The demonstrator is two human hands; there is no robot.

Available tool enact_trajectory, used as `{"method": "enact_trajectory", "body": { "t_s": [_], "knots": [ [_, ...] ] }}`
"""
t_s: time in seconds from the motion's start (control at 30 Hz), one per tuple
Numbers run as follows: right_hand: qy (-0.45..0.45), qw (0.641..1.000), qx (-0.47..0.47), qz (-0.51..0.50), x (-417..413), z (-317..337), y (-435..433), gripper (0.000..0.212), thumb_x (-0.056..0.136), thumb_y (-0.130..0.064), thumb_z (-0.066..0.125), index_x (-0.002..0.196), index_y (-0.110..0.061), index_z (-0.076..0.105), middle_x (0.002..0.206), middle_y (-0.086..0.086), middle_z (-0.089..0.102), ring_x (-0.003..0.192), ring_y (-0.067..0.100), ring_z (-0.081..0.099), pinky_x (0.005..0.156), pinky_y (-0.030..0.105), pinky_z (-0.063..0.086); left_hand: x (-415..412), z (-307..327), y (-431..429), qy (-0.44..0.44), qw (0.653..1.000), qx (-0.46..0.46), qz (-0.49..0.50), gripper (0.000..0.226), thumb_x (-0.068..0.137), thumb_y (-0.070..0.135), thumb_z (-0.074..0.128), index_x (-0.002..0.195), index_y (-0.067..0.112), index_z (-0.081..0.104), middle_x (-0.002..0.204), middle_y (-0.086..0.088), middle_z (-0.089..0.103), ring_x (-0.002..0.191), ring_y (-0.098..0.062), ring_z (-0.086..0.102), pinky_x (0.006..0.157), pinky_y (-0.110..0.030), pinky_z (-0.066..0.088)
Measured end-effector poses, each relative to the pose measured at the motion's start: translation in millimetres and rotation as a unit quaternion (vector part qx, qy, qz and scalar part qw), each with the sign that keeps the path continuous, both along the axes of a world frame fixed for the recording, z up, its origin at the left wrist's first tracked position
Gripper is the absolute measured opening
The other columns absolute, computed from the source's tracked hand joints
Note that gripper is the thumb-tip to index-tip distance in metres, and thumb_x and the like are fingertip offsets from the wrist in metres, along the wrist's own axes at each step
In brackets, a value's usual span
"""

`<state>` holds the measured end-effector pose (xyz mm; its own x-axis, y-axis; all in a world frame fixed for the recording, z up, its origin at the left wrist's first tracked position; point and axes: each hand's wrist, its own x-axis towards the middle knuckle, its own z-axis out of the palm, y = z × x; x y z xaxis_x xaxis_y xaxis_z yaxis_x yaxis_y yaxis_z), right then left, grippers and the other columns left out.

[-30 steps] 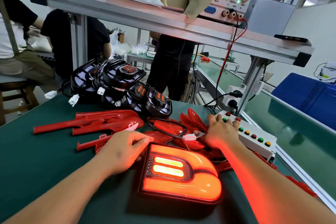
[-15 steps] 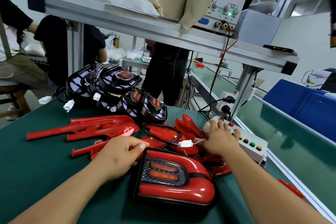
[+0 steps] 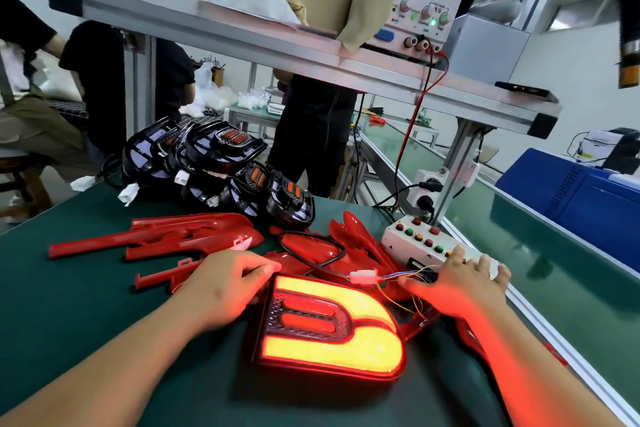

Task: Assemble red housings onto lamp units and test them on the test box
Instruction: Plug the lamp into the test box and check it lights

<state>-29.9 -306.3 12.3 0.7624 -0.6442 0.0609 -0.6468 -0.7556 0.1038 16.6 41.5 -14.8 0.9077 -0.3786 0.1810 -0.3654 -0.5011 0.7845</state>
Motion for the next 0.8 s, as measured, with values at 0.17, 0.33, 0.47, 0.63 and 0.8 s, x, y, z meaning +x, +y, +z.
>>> {"method": "enact_trajectory", "body": {
  "t_s": [0.17, 0.33, 0.47, 0.63, 0.8],
  "knots": [
    [-0.003, 1.000, -0.010, 0.001, 1, -1, -1, 0.141, 0.053, -0.101, 0.033, 0.154, -0.007, 0.004, 0.159, 0.019, 0.023, 0.150, 0.033, 0.007, 0.115, 0.055, -0.004, 2, -2, 0, -0.003, 1.000, 0.006, -0.006, 0.023, 0.098, 0.032, 0.054, 0.092, 0.046, 0.071, 0.087, 0.002, 0.076, 0.103, 0.005, 0.048, 0.090, -0.037, 0.054],
    [-0.005, 1.000, -0.005, -0.004, 1, -1, 0, 0.141, 0.052, -0.101, 0.032, 0.154, -0.008, 0.004, 0.157, 0.019, 0.027, 0.150, 0.033, 0.009, 0.115, 0.056, -0.005, -1, 1, 2, -0.011, 1.000, 0.019, -0.005, 0.029, 0.099, 0.032, 0.053, 0.083, 0.053, 0.065, 0.073, 0.011, 0.070, 0.088, 0.000, 0.059, 0.083, -0.034, 0.056],
    [-0.006, 1.000, -0.005, -0.005, 1, 0, 2, 0.139, 0.054, -0.101, 0.033, 0.155, -0.009, 0.006, 0.156, 0.018, 0.030, 0.150, 0.032, 0.010, 0.115, 0.055, -0.006, -5, 4, 2, -0.010, 1.000, 0.020, -0.006, 0.026, 0.099, 0.031, 0.052, 0.088, 0.045, 0.070, 0.072, 0.014, 0.065, 0.099, 0.004, 0.061, 0.097, -0.032, 0.049],
    [-0.015, 1.000, -0.007, -0.004, 0, 0, 3, 0.136, 0.057, -0.098, 0.036, 0.154, -0.009, 0.006, 0.155, 0.018, 0.032, 0.149, 0.033, 0.013, 0.115, 0.055, -0.003, -7, 6, 1, -0.021, 0.999, 0.026, -0.005, 0.031, 0.100, 0.033, 0.049, 0.098, 0.018, 0.076, 0.078, 0.001, 0.074, 0.098, 0.009, 0.060, 0.108, -0.035, 0.038],
    [-0.017, 1.000, -0.015, -0.003, 2, 0, 4, 0.129, 0.063, -0.095, 0.036, 0.155, -0.010, 0.004, 0.156, 0.016, 0.032, 0.149, 0.034, 0.011, 0.114, 0.058, -0.003, -7, 8, -2, -0.030, 0.999, 0.021, -0.012, 0.031, 0.101, 0.029, 0.049, 0.102, 0.013, 0.075, 0.085, -0.003, 0.074, 0.074, 0.024, 0.056, 0.108, -0.032, 0.038]
  ]
}}
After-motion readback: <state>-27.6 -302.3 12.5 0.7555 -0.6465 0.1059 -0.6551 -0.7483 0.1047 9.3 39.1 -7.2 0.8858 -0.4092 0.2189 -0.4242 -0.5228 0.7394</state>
